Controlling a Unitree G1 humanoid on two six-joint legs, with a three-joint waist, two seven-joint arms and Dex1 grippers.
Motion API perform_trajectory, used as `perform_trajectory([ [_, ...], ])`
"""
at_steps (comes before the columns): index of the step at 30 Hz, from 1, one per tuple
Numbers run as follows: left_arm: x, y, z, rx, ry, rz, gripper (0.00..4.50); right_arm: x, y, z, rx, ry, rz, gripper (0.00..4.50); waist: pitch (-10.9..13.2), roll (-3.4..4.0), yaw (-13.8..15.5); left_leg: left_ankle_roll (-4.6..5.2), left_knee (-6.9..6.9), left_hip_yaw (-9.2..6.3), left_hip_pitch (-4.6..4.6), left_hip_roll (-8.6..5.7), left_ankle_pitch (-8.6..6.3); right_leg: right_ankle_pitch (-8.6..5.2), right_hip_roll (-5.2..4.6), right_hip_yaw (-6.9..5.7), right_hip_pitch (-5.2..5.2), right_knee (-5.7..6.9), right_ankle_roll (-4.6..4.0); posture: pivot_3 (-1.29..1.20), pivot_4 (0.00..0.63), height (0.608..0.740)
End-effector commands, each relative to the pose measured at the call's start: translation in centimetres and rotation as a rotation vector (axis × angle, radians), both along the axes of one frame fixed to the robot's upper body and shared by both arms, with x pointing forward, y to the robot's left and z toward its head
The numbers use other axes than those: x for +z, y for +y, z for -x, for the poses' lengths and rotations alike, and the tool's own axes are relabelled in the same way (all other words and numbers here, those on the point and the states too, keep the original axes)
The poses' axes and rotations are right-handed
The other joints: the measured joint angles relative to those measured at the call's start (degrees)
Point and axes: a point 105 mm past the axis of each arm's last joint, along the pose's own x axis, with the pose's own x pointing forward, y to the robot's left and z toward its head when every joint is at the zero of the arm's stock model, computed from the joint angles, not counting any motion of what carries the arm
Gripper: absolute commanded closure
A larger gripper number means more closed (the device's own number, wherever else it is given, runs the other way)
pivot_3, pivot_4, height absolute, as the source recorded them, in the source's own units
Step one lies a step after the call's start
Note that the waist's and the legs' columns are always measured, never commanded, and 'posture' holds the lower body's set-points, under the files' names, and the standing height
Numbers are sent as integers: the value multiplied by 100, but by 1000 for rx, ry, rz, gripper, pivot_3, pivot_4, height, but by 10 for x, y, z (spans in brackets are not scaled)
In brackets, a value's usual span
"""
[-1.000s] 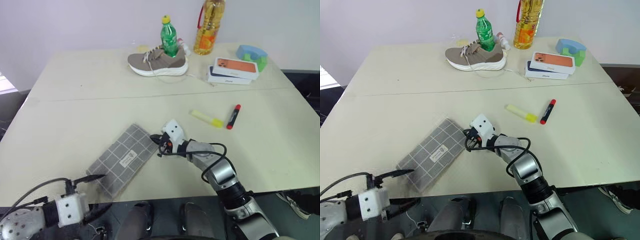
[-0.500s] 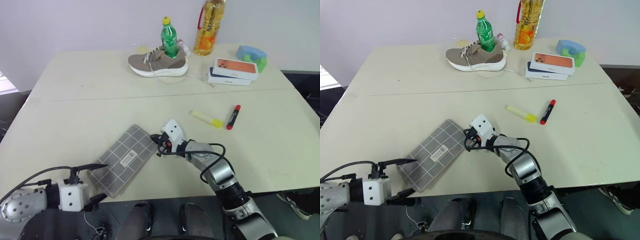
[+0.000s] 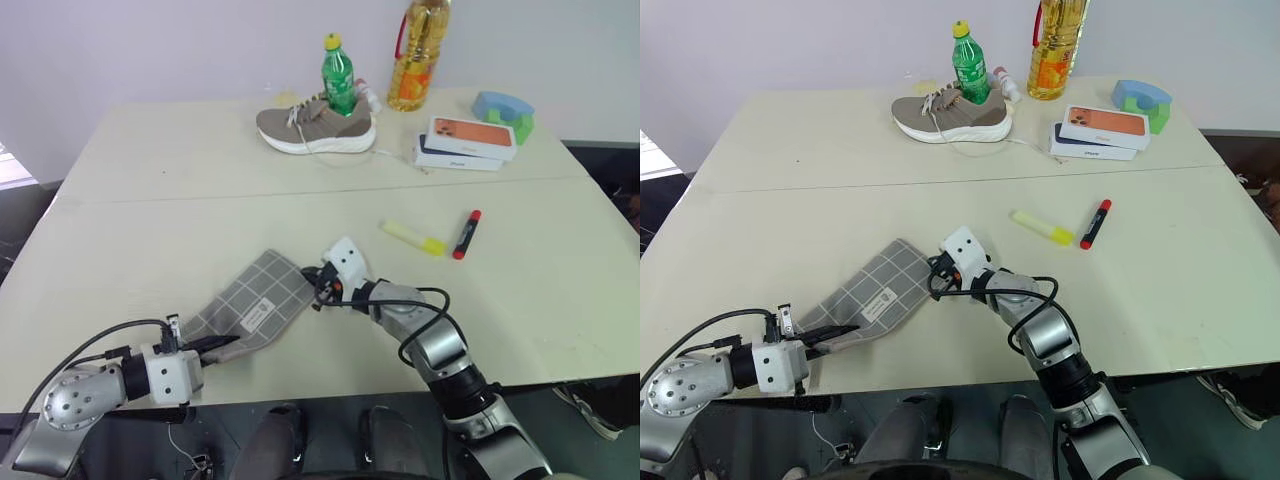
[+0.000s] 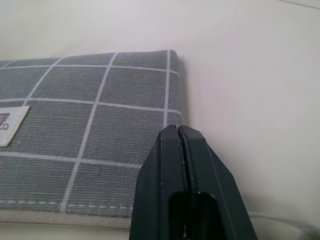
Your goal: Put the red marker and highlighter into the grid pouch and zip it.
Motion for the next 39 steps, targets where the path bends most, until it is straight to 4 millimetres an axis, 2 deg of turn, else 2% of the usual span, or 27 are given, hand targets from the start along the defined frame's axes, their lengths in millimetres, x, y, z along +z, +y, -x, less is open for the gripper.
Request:
perform_trajectory([
  [1,15,-4,-12,83,-14,123,4454,22,-27,-15,-115,-58,-8,4500,2,-2,4,0,1,-1,-1,-1,0,0,0,0,0,0,0,0,150,740],
  [3,22,-6,-21,128,-14,182,4454,38,-49,-20,-156,-73,-39,4500,5,2,9,1,1,-1,-5,-3,0,0,0,0,-3,0,1,0,150,740],
  [6,31,-12,-31,138,-31,224,4500,53,-84,-20,-177,-98,-4,3626,6,3,-2,2,3,-2,-11,-3,1,1,-1,-1,-8,-1,1,0,150,740],
  [9,36,-18,-40,140,-50,255,4500,63,-104,-17,-172,-124,26,2196,7,4,-16,2,-2,0,-14,0,1,0,-2,0,-14,-3,1,0,150,740],
  [12,41,-31,-49,104,-65,278,4500,65,-108,-6,-95,-142,88,714,7,5,-13,2,-3,-1,-22,4,2,0,-1,0,-14,-2,1,0,150,740],
  [17,43,-51,-56,30,-74,297,4500,69,-97,1,-54,-136,59,714,7,3,-14,0,7,-1,-43,2,4,1,-4,1,-15,-2,1,0,150,740],
  [25,44,-78,-62,-51,-86,336,4500,67,-85,-13,-158,-78,-16,714,7,3,-1,-3,9,-2,-51,-1,6,2,-7,2,-22,-2,1,0,150,740],
  [26,44,-79,-63,-54,-87,338,4500,67,-84,-13,-167,-70,-27,1234,7,3,-2,-3,9,-3,-52,-2,6,2,-7,2,-22,-2,1,0,150,740],
  [27,44,-80,-63,-55,-88,341,4500,67,-84,-14,-175,-67,-33,1501,7,3,-3,-3,9,-3,-52,-1,6,2,-7,2,-22,-2,1,0,150,740],
  [31,44,-82,-63,-61,-89,350,4500,65,-85,-11,-181,-65,-24,3603,7,3,-3,-5,7,-3,-55,-2,7,2,-7,2,-26,-2,1,0,150,740],
  [33,44,-82,-63,-63,-89,350,4500,64,-85,-10,-182,-63,-23,4462,7,3,-2,-4,8,-4,-55,-3,7,2,-7,2,-26,-2,1,0,150,740],
  [36,43,-83,-64,-63,-89,351,4500,64,-85,-8,-181,-66,-11,4462,7,3,-4,-4,8,-3,-55,-3,7,2,-7,2,-25,-2,1,0,150,740],
  [39,41,-88,-69,-59,-88,350,4500,62,-83,-2,-129,-109,106,4462,8,3,7,-3,9,-4,-55,-5,7,2,-8,2,-25,-1,1,0,150,740],
])
